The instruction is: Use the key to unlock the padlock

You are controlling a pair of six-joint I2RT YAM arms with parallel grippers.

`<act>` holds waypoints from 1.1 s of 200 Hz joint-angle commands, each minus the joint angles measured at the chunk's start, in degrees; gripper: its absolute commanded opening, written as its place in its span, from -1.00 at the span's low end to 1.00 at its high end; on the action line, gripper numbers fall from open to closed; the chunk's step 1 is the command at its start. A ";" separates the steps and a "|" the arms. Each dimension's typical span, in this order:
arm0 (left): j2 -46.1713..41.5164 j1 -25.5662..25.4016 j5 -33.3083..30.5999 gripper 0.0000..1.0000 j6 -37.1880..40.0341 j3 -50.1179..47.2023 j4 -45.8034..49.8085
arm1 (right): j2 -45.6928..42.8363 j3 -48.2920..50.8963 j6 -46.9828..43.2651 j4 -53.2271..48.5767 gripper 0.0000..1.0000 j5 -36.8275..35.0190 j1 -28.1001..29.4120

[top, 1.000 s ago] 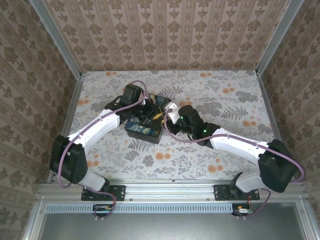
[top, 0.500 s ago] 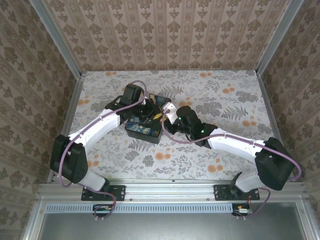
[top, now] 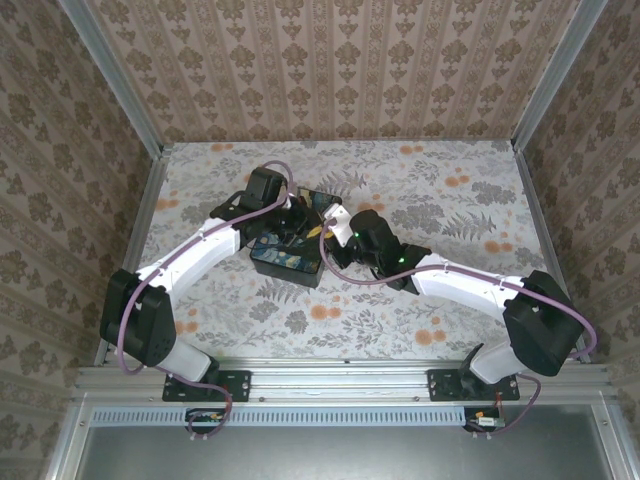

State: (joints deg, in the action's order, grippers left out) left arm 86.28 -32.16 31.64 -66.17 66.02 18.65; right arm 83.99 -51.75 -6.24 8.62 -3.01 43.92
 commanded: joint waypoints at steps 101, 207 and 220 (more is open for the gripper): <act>-1.86 3.85 15.69 -0.25 34.96 5.36 3.53 | -2.84 3.28 20.09 1.21 -1.00 49.42 -15.06; 0.66 4.42 33.36 -0.24 55.54 2.47 0.96 | -1.78 0.44 27.51 2.07 -1.00 64.26 -20.68; 1.05 4.08 33.58 -0.24 55.82 1.94 1.41 | -1.96 0.38 28.19 2.97 -1.00 64.56 -20.71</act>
State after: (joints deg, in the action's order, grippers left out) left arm 86.21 -27.27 61.28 -14.55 69.01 19.53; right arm 82.13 -49.43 19.66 8.34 57.74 23.49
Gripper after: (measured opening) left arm 0.380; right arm 0.041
